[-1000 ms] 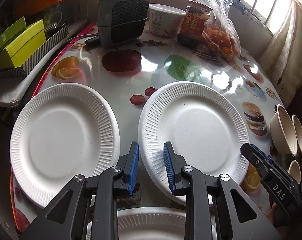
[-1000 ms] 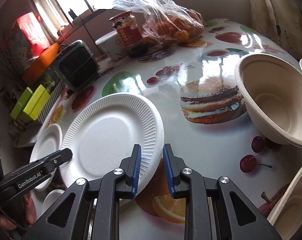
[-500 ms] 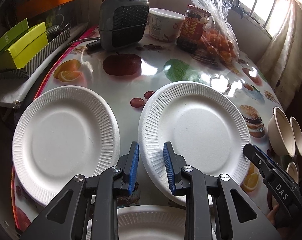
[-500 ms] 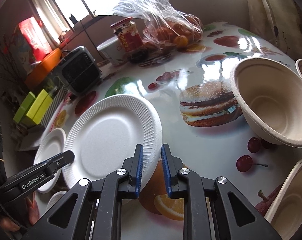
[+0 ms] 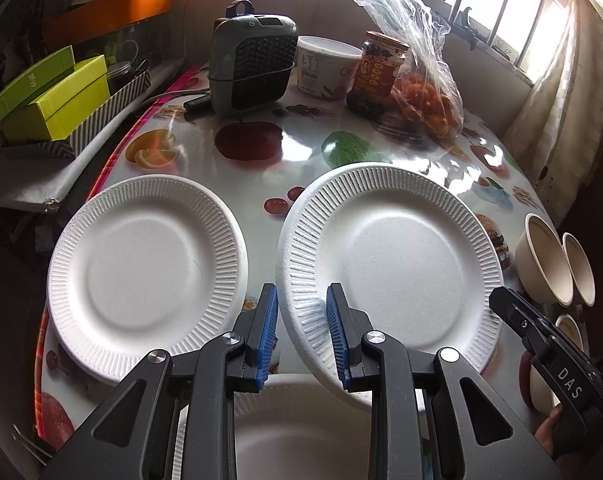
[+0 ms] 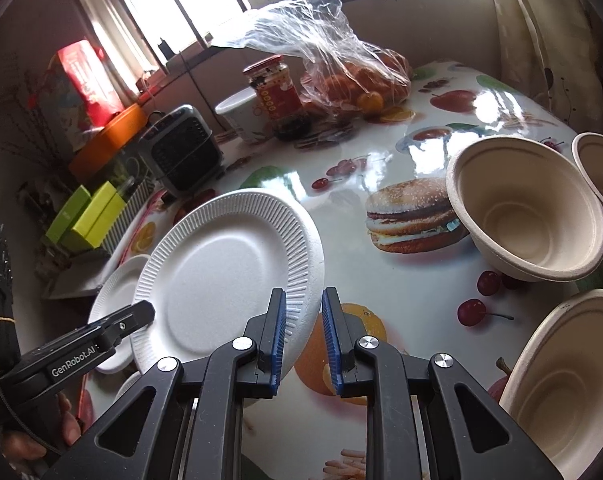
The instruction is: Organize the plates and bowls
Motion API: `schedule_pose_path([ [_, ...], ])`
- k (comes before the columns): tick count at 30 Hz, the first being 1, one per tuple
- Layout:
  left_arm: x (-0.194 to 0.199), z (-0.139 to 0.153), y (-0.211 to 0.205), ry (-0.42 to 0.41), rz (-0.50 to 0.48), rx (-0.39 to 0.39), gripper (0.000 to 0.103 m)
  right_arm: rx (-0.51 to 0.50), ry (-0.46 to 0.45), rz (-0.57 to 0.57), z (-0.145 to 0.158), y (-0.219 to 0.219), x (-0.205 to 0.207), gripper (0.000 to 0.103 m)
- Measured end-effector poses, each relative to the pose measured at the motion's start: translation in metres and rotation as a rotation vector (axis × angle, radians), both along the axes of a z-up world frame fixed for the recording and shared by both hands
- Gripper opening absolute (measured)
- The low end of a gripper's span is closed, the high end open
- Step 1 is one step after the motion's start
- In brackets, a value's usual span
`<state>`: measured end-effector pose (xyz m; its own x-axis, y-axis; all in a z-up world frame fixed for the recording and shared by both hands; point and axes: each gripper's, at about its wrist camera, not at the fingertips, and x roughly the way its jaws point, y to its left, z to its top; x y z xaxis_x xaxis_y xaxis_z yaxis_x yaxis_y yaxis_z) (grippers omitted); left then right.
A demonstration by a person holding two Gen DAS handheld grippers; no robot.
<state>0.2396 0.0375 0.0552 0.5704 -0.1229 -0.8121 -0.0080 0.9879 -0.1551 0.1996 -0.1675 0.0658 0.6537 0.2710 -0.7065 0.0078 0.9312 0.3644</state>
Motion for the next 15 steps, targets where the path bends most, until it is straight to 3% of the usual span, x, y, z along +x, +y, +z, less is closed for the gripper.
schedule_pose_path([
  [15, -0.053, 0.009, 0.016, -0.031, 0.044, -0.008, 0.026, -0.004, -0.029, 0.07, 0.014, 0.017, -0.042, 0.018],
])
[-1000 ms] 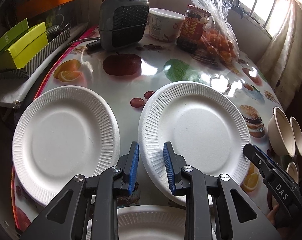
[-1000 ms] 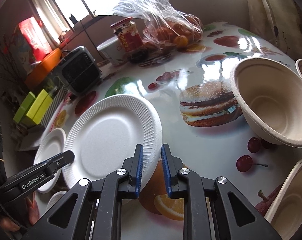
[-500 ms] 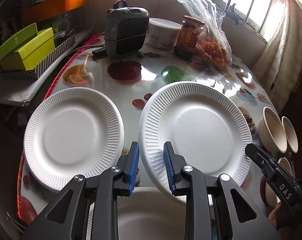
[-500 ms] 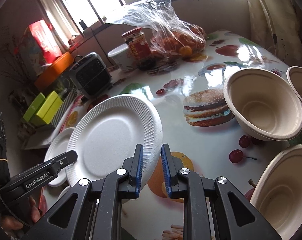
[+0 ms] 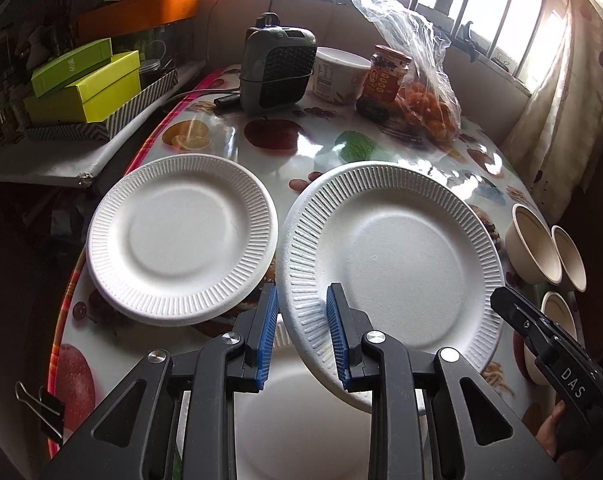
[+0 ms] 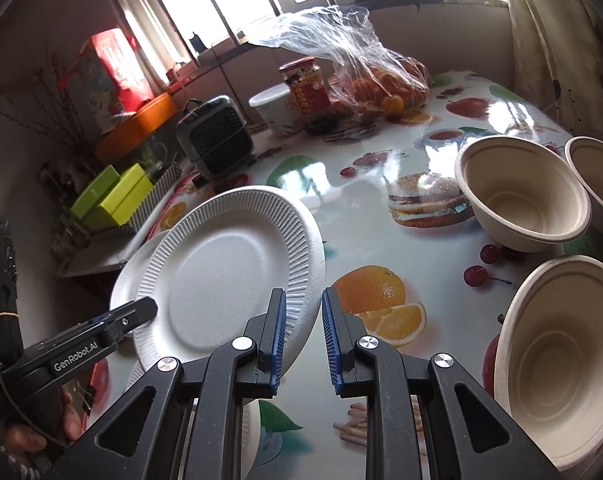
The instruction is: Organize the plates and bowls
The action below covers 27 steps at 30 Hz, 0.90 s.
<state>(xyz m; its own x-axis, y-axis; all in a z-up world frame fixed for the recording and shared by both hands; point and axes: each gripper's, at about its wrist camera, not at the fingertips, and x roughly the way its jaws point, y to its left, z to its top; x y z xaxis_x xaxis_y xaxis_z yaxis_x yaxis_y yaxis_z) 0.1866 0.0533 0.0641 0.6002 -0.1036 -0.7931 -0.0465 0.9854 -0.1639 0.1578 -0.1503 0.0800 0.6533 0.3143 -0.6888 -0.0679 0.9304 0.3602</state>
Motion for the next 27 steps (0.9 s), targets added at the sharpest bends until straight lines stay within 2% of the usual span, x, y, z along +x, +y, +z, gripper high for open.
schedule_pose_path([
  [27, -0.08, -0.019, 0.028, 0.014, 0.109, -0.03, 0.026, 0.01, 0.026, 0.129, -0.015, 0.031, -0.046, 0.018],
])
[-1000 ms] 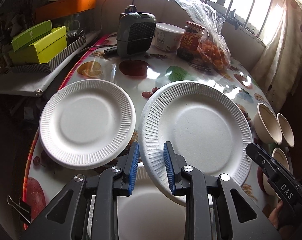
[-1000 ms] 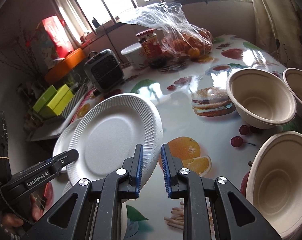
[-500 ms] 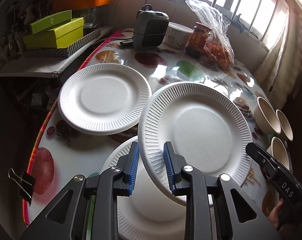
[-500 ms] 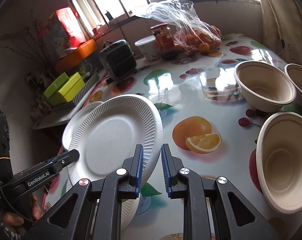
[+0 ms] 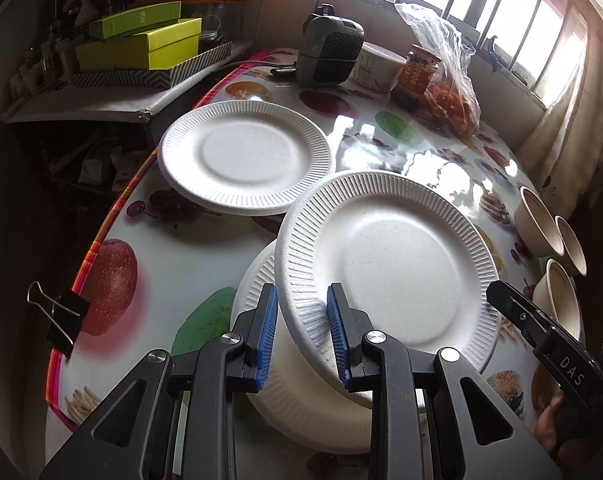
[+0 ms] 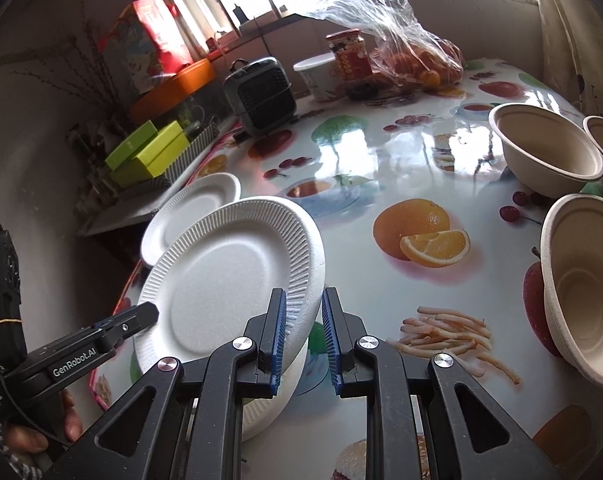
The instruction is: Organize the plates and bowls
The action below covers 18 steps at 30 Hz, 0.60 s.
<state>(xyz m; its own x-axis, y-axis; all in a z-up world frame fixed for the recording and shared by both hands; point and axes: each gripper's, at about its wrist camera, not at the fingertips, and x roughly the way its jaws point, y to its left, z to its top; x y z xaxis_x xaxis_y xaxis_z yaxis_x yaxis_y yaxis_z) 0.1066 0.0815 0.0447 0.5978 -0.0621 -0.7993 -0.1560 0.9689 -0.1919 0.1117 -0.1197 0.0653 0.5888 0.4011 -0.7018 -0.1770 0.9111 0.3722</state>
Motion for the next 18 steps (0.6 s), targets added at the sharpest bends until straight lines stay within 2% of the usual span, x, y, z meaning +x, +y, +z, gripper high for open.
schedule_pose_path([
  [18, -0.025, -0.015, 0.01, 0.019, 0.045, -0.005, 0.027, -0.007, 0.027, 0.051, -0.011, 0.015, -0.011, 0.018],
])
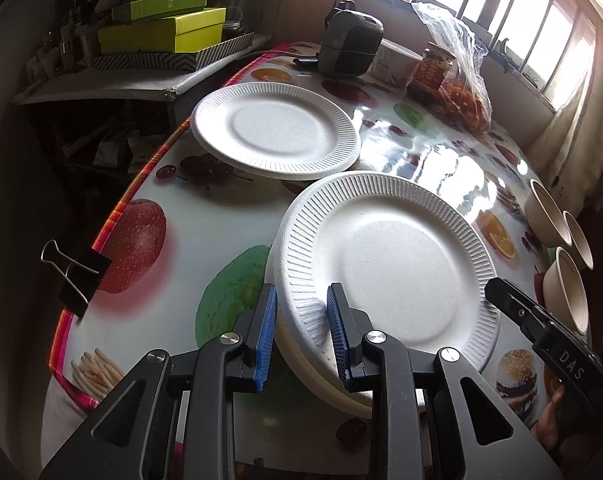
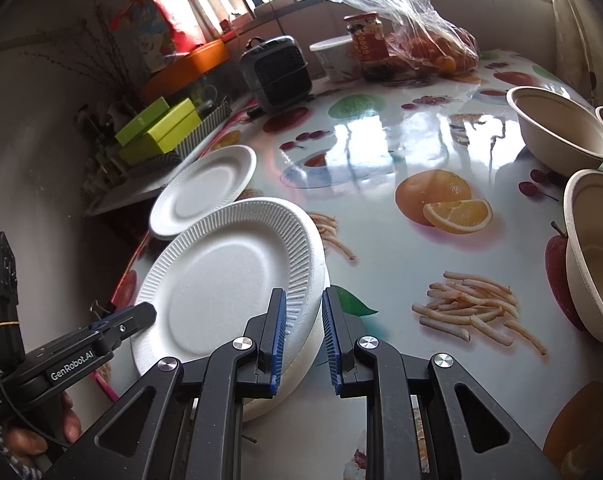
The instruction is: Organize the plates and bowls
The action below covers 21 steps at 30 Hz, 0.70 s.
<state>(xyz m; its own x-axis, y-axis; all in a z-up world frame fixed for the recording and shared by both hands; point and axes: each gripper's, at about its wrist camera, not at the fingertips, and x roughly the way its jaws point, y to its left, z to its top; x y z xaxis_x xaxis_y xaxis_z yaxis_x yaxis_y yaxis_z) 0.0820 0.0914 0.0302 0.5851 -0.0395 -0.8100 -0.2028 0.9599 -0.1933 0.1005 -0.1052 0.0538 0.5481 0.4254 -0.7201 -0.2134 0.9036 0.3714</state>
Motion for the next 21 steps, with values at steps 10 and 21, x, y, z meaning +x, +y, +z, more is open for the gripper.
schedule_pose_path([
  [10, -0.0021, -0.0073, 0.0008, 0.014, 0.007, -0.001, 0.027, -0.007, 0.008, 0.007, -0.0038, 0.0022, -0.0018, 0.018],
  [21, -0.0019, -0.0097, 0.0023, 0.017, 0.01, -0.006, 0.027, -0.017, 0.015, 0.006, -0.0076, 0.0042, 0.0003, 0.018],
])
